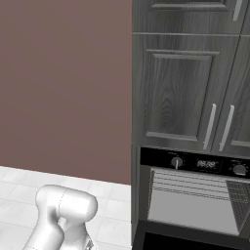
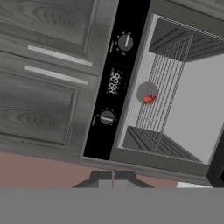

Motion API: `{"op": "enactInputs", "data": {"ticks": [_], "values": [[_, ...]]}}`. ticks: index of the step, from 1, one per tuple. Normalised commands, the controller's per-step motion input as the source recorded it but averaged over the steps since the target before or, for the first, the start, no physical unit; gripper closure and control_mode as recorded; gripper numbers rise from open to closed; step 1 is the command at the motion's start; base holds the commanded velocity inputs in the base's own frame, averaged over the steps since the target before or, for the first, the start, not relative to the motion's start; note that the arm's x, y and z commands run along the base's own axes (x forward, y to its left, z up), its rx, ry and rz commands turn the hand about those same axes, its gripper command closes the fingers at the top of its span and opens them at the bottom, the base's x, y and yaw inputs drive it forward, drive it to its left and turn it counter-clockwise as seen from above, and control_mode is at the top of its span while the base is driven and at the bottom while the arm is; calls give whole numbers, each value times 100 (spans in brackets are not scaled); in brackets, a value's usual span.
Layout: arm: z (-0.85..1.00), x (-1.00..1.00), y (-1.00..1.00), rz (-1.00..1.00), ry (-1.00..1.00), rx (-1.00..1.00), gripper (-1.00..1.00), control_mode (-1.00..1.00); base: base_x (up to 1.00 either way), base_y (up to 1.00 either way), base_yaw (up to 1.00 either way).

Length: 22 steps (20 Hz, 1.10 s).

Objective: Take the fish from the oven and place it on the plate on the counter.

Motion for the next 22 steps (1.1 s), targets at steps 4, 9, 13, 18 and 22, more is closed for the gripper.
{"op": "enactInputs", "data": {"ticks": [4, 9, 13, 18, 22], "values": [[-5, 95, 10, -4, 1, -2, 100, -100, 0, 0, 0], [-11, 100, 10, -4, 0, -1, 100, -100, 0, 0, 0], [-13, 94, 16, -4, 0, -1, 100, -100, 0, 0, 0], [-15, 65, 5, -2, 0, 0, 100, -100, 0, 0, 0], [0, 4, -16, 0, 0, 4, 100, -100, 0, 0, 0]]}}
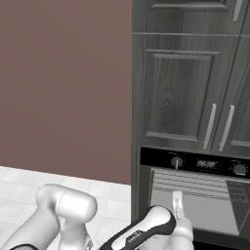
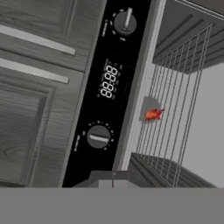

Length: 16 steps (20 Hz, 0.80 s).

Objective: Take the fish from the oven and place it on the plate on the counter.

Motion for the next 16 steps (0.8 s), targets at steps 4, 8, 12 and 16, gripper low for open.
{"op": "enactInputs", "data": {"ticks": [4, 8, 12, 16], "values": [[-1, 2, -35, 0, 0, 22, 100, -100, 0, 0, 0], [-17, 23, -36, 0, 0, 37, 100, -100, 0, 0, 0], [-17, 37, -36, 0, 0, 49, 100, -100, 0, 0, 0], [-20, 37, -28, 0, 0, 55, 100, -100, 0, 0, 0]]}}
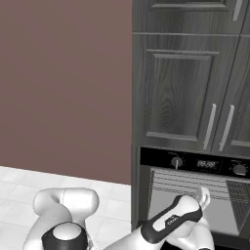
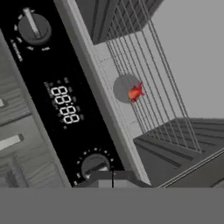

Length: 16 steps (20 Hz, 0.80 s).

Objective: Take the fish from the oven and place it on the plate on the counter.

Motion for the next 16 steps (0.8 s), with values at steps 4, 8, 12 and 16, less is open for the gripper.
{"op": "enactInputs", "data": {"ticks": [4, 8, 12, 16], "values": [[-43, 33, -18, 0, 0, 54, 100, -100, 0, 0, 0], [-77, 44, -1, 0, 0, 38, 100, -100, 0, 0, 0], [-88, 41, 0, -6, -1, 28, -100, -100, 0, 0, 0], [-50, 16, 0, -7, -5, 15, -100, -100, 0, 0, 0]]}}
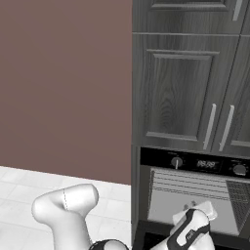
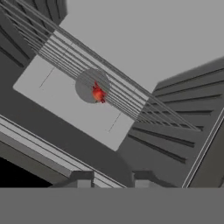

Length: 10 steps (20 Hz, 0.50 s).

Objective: Take the fish from the oven and place it on the plate on the counter.

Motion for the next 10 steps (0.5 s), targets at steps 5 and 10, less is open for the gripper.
{"op": "enactInputs", "data": {"ticks": [5, 10], "values": [[-1, 9, -9, 0, -10, 3, -100, -100, 0, 0, 0], [0, 1, -7, 0, -9, 0, -100, -100, 0, 0, 0]]}}
